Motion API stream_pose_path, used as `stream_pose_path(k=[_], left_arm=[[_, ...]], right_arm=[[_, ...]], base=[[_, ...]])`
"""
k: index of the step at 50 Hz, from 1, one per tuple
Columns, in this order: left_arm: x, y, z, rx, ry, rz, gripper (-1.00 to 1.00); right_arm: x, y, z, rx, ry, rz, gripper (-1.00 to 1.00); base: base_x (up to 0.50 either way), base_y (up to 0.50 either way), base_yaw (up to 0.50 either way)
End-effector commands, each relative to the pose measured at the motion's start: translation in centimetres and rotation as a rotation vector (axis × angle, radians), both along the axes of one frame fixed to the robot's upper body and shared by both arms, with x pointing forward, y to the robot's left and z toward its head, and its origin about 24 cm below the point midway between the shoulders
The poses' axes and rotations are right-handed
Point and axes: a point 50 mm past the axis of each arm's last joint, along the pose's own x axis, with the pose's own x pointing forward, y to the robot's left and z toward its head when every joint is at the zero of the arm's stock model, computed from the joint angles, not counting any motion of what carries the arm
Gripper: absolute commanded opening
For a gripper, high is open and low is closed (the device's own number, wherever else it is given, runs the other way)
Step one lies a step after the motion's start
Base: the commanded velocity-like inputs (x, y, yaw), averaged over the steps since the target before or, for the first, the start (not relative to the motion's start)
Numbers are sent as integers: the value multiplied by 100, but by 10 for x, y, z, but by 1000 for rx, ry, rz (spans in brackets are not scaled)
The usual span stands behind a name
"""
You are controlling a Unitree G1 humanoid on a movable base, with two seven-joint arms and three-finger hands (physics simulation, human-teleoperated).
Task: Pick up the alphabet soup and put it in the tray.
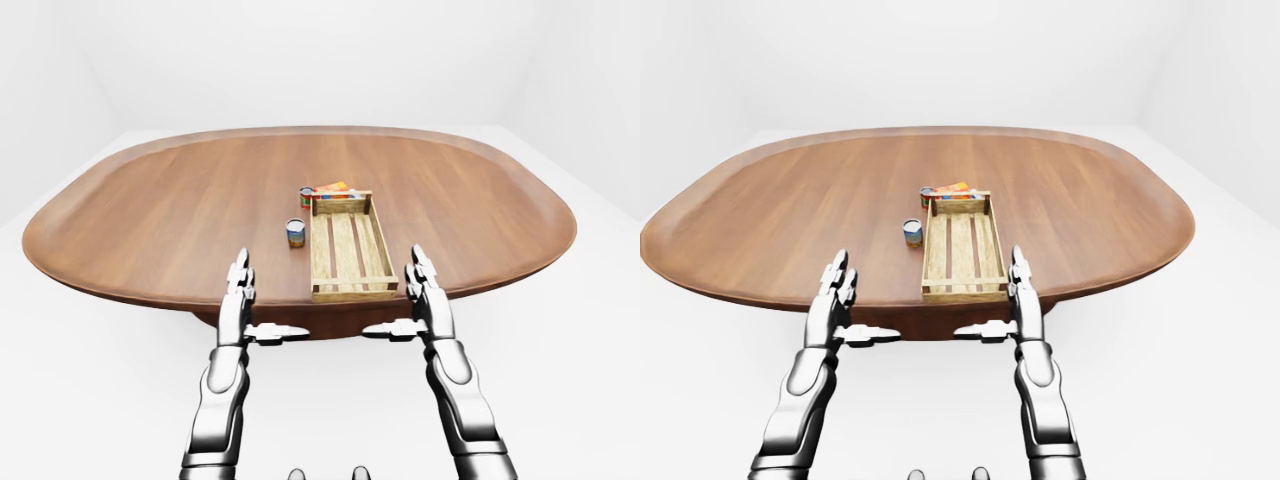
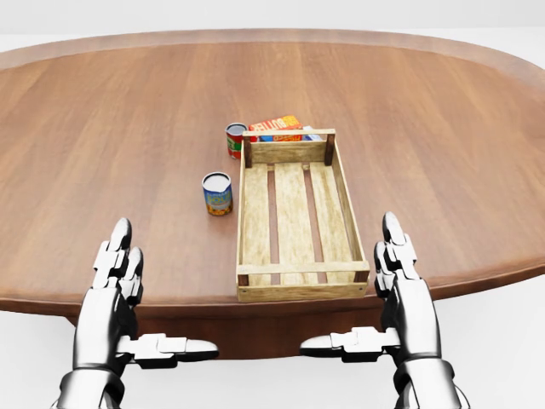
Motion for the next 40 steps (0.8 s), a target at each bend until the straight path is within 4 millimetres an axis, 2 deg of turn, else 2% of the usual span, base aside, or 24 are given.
stream_pose_path(k=[1, 40], left_arm=[[0, 8, 1, -9, 1, 1, 100], [3, 5, -3, 29, 69, 6, 100]], right_arm=[[0, -7, -1, -5, 7, -2, 100], [-1, -7, 0, -6, 5, 0, 100]], base=[[0, 0, 0], [0, 0, 0]])
